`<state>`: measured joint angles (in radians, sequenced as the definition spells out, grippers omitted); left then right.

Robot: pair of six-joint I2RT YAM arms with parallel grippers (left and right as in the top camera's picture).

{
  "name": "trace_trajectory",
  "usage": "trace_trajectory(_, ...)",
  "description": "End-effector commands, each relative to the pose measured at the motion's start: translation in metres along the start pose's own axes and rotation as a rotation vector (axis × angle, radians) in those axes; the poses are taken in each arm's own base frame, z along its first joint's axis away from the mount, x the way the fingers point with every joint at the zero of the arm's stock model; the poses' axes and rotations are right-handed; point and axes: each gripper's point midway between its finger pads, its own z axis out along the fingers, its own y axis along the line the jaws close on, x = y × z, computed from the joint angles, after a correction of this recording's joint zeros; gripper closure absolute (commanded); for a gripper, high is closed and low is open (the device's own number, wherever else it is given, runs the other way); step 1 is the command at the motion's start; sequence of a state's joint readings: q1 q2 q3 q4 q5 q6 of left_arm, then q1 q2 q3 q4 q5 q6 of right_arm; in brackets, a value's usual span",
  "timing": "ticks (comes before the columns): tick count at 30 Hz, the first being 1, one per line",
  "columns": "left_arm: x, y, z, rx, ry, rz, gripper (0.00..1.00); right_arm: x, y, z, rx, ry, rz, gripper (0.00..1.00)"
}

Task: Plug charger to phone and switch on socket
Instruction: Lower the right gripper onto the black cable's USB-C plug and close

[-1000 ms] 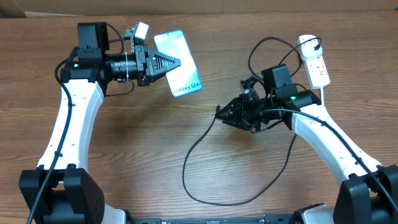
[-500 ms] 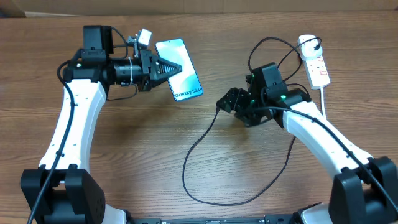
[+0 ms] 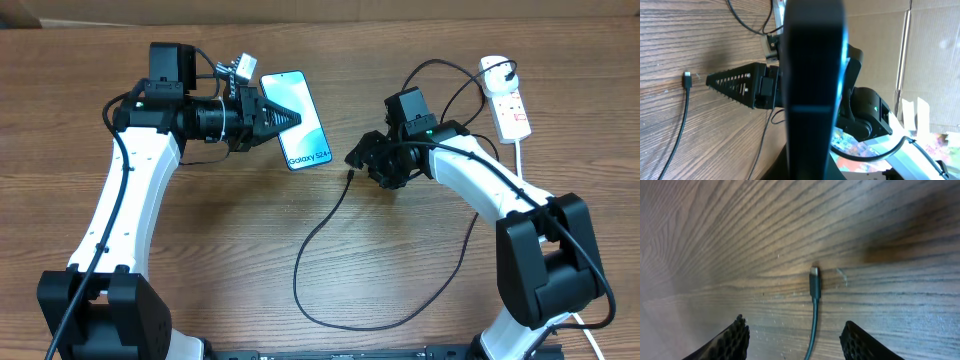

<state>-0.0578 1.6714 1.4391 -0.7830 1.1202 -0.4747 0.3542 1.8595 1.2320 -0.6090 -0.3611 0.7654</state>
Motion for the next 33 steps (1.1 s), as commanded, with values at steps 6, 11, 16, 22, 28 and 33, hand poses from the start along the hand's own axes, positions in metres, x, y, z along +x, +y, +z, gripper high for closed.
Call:
trace_trajectory(6,-0.003,-0.009,-0.003,-0.002,-0.012,0.060,0.96,-0.002,0.005,0.023,0.017,-0.009,0.017,0.49)
trace_trajectory(11,-0.003,-0.009,-0.003,-0.003,-0.012,0.056,0.96,0.009,-0.001,0.043,0.068,0.006,0.022,0.50)
trace_trajectory(16,-0.002,-0.008,-0.003,-0.005,-0.010,0.050,0.96,0.006,-0.011,0.048,0.109,-0.014,0.026,0.55)
trace_trajectory(22,-0.002,-0.008,-0.003,-0.005,-0.010,0.050,0.96,0.003,-0.022,0.057,0.151,-0.025,0.028,0.66)
trace_trajectory(28,-0.002,-0.008,-0.003,-0.005,-0.010,0.050,0.96,0.007,-0.031,0.068,0.170,0.001,0.037,0.76)
trace_trajectory(33,-0.003,-0.007,-0.003,-0.012,-0.013,0.050,0.96,0.012,-0.033,0.072,0.169,0.032,0.045,0.80)
